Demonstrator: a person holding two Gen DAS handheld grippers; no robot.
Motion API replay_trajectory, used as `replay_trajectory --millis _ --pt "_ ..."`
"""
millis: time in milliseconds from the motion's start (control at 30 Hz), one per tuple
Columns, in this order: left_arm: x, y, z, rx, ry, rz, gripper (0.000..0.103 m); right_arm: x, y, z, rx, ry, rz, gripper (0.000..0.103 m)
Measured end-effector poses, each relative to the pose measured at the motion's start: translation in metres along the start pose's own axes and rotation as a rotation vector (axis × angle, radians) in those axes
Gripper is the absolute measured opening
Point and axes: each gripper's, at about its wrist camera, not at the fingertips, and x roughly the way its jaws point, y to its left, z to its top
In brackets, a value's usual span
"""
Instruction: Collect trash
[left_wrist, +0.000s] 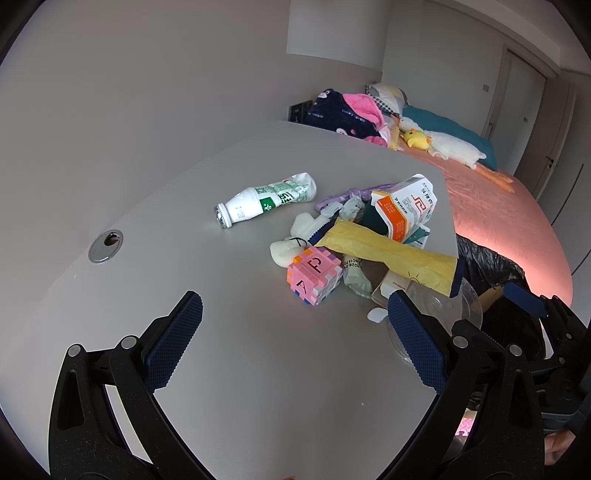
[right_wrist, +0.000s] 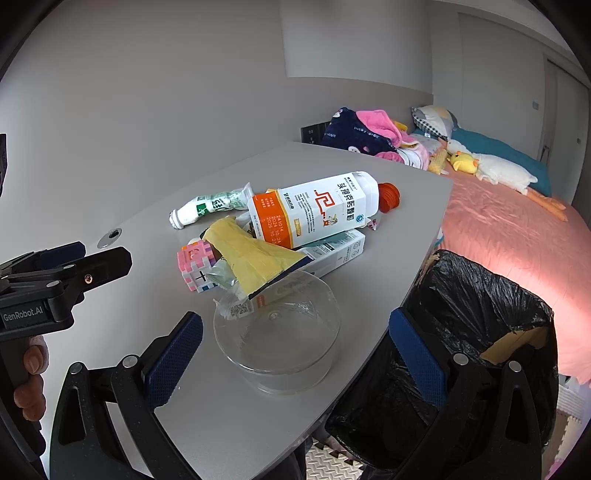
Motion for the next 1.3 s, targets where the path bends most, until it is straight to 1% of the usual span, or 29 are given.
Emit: replay_trajectory --millis 1133,1300 --pt "0.0068 0.0037 -0.0020 -0.014 0.027 -0.009 0.097 0.0003 -0.0004 0.0003 -0.005 0.005 0.002 0.100" --pt "0.0087 0.0046 -0.0028 -0.018 0.035 -0.003 0.097 0.0044 -0.0027 -0.0026 -0.006 0.010 0.012 0.100"
